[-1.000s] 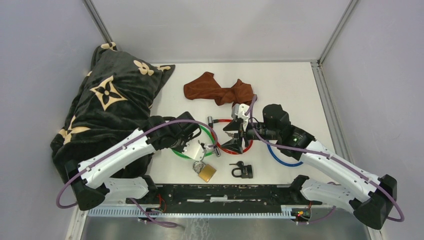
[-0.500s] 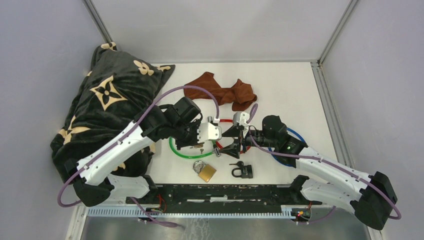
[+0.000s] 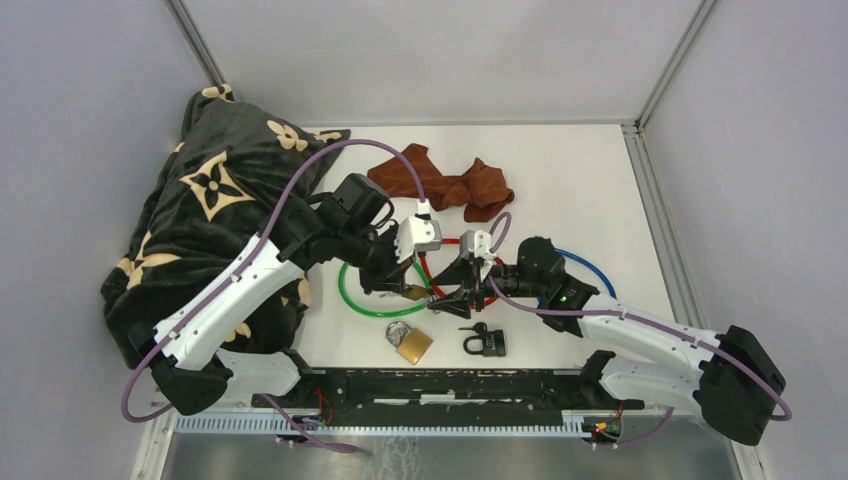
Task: Lock with the key
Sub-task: Lock the lock.
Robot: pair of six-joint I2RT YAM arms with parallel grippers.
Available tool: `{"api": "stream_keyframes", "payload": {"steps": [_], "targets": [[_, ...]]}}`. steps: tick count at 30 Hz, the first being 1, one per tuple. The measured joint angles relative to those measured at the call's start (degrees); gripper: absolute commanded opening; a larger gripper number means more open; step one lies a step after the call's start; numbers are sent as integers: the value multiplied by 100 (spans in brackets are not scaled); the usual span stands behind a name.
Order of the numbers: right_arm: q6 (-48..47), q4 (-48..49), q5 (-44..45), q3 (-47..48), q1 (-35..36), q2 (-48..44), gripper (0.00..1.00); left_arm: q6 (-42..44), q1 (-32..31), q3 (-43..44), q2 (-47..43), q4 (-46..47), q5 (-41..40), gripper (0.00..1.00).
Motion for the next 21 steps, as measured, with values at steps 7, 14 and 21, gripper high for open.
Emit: {"api": "stream_keyframes", "payload": {"steps": [7,14,21], "targets": [[92,140,-179,2,0,275,44,-105,81,2,0,28,238,2],[146,162,-304,83,57,358,37,-122,81,2,0,31,345,2],[192,195,-372,195,114,463,0,-125,83,7,0,28,352,2]]}}
